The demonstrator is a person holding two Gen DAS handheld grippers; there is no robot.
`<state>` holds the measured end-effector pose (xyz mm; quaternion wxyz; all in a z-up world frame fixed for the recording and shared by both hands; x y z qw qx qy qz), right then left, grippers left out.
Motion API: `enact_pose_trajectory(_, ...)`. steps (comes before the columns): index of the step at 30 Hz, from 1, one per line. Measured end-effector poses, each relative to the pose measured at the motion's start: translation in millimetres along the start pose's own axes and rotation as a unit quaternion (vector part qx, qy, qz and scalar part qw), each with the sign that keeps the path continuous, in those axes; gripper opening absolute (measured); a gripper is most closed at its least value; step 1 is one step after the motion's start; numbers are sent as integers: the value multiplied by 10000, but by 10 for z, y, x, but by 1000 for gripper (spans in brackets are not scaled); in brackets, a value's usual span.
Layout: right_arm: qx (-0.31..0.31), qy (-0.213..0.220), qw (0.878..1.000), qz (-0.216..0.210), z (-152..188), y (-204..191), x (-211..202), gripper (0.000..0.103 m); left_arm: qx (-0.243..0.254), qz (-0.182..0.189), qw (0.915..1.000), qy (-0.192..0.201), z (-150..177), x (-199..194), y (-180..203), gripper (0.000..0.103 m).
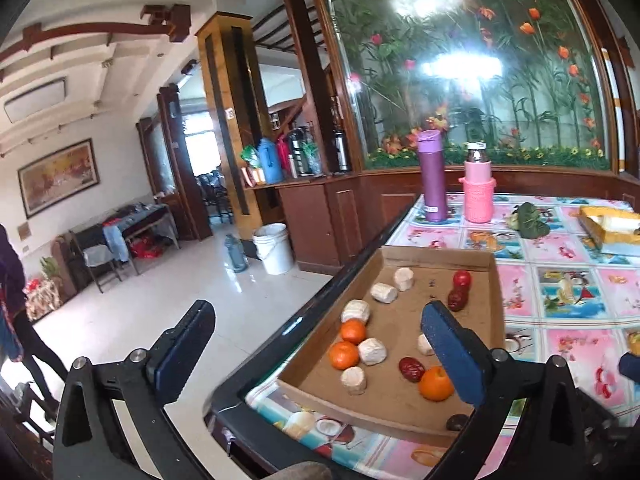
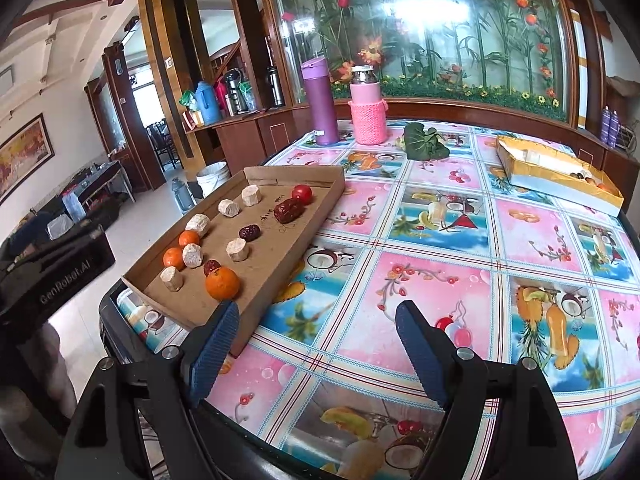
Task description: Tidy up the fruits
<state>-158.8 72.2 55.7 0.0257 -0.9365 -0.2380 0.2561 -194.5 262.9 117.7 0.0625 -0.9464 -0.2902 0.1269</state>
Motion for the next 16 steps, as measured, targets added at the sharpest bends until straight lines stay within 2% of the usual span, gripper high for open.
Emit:
enact_pose_trajectory(1, -25, -7, 10000, -8, 3, -8, 9, 85, -45, 168, 9998, -139, -6, 37, -2, 103)
enact_pose_trajectory(3, -52, -19, 10000, -18, 8, -24, 14, 85, -88, 245, 9992, -307, 9, 84, -4, 103)
enact_pose_trajectory(11, -155, -84, 9998, 12, 11, -48, 70, 86, 105, 487, 9972, -560, 89, 133, 144, 103)
enact_pose_trajectory(16, -238, -102, 9995, 158, -4, -4, 89, 86, 193, 1034, 9904, -895, 83, 193, 369, 103)
Point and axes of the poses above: each gripper's, at about its wrist camera, not at the fingertips, and x roughly the way its jaws point, y to its right, z to its underside, the point moved 2 cm from there along x, roughly the way its jaws point, and after that the axes turned 9 degrees about y, right-handed, at the moved point
